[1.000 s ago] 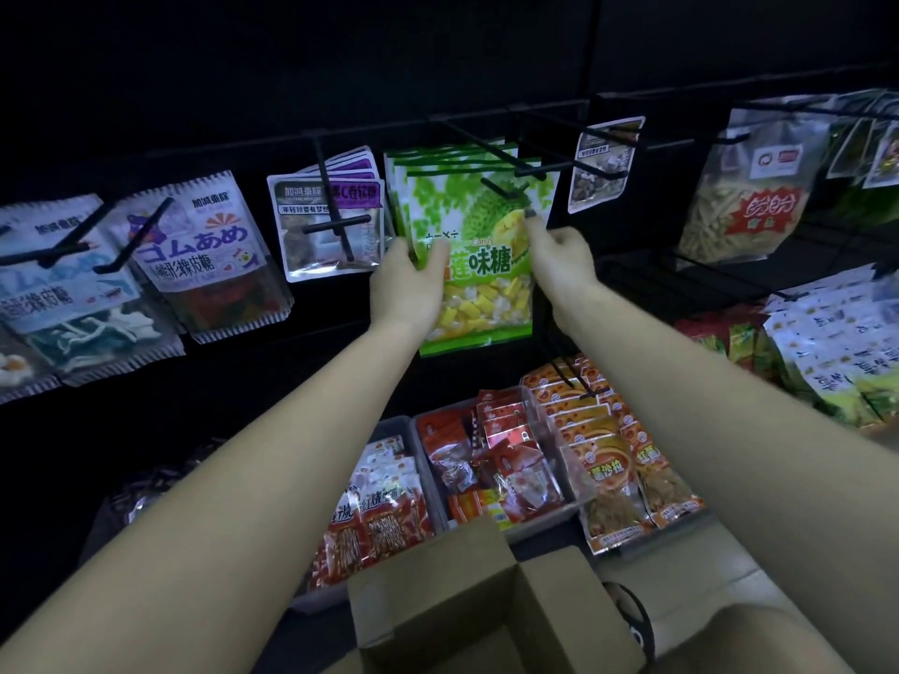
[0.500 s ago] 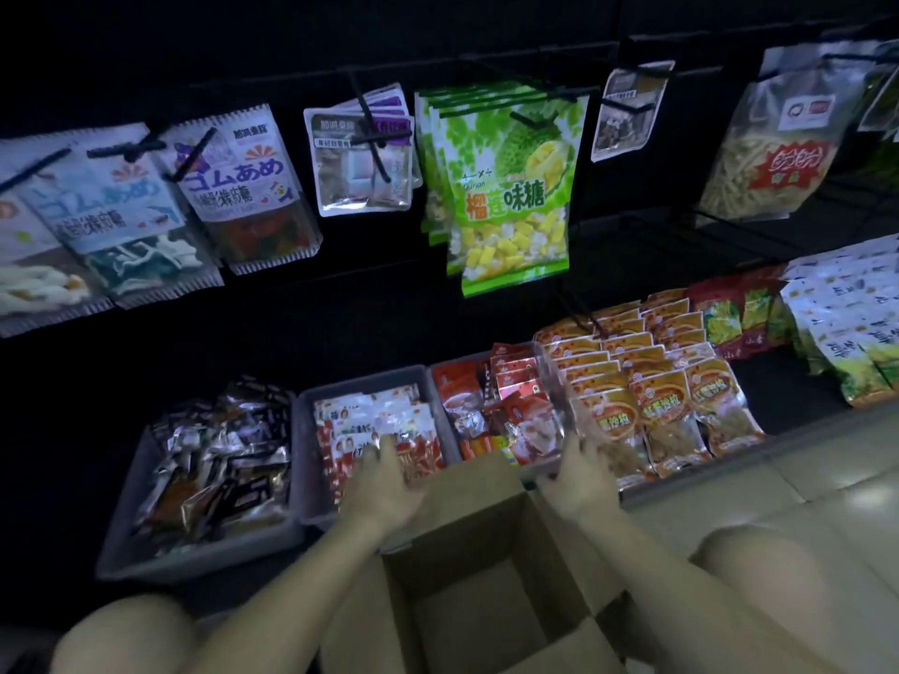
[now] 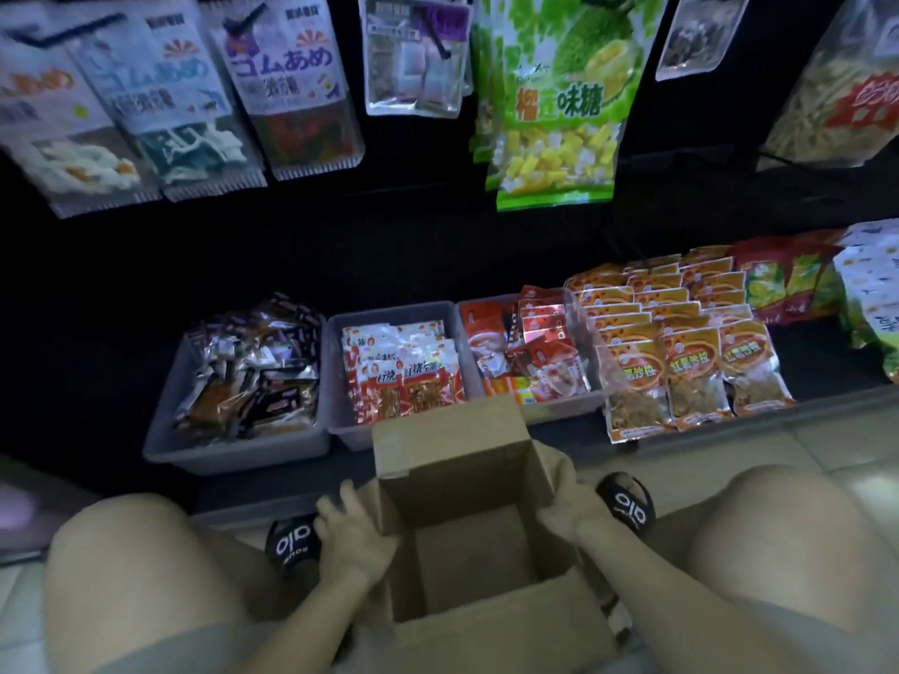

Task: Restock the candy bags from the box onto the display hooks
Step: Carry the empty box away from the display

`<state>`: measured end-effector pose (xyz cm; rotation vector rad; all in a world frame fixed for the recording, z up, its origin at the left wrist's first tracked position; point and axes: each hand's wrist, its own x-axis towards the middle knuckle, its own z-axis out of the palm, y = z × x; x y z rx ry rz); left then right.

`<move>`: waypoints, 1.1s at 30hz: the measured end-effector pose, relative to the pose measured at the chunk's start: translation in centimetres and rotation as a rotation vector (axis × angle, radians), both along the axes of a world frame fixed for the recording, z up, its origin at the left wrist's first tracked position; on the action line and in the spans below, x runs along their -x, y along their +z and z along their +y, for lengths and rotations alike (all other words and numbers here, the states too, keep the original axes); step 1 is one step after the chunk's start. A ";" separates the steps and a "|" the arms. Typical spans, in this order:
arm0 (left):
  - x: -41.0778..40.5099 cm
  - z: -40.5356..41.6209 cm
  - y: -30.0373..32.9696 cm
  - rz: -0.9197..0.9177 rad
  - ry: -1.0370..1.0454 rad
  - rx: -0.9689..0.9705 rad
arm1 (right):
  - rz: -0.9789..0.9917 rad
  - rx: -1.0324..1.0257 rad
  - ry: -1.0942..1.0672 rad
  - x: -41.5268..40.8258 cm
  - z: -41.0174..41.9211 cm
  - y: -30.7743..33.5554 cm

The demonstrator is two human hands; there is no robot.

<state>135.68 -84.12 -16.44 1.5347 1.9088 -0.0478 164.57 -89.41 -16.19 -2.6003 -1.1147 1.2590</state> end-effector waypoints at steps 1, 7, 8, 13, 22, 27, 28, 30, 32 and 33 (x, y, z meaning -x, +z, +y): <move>0.9 -0.6 -0.2 -0.052 0.035 0.040 | 0.018 0.006 0.006 0.6 -0.4 -0.4; 5.5 -3.8 0.0 -0.115 -0.025 0.158 | 0.076 -0.027 0.062 4.9 -1.0 0.2; 6.0 -4.1 0.3 -0.114 -0.015 0.132 | 0.072 -0.028 0.094 5.8 -0.8 1.2; 8.9 -2.7 5.0 -0.118 0.120 -0.080 | 0.087 -0.088 0.207 8.7 1.3 5.8; 19.7 -1.8 11.0 0.022 0.279 -0.259 | 0.118 -0.252 0.438 19.0 5.5 12.5; 25.9 -5.2 12.4 0.047 0.416 -0.267 | 0.135 -0.283 0.561 26.0 6.6 12.8; 26.9 -6.0 12.6 0.063 0.453 -0.264 | 0.134 -0.283 0.601 27.4 6.9 12.8; 28.8 -7.4 12.7 0.093 0.528 -0.260 | 0.154 -0.279 0.681 30.4 7.6 12.5; 30.8 -8.4 12.6 0.102 0.594 -0.236 | 0.176 -0.267 0.737 33.3 8.2 11.9; 31.9 -8.7 12.5 0.095 0.617 -0.220 | 0.180 -0.253 0.748 34.6 8.5 11.7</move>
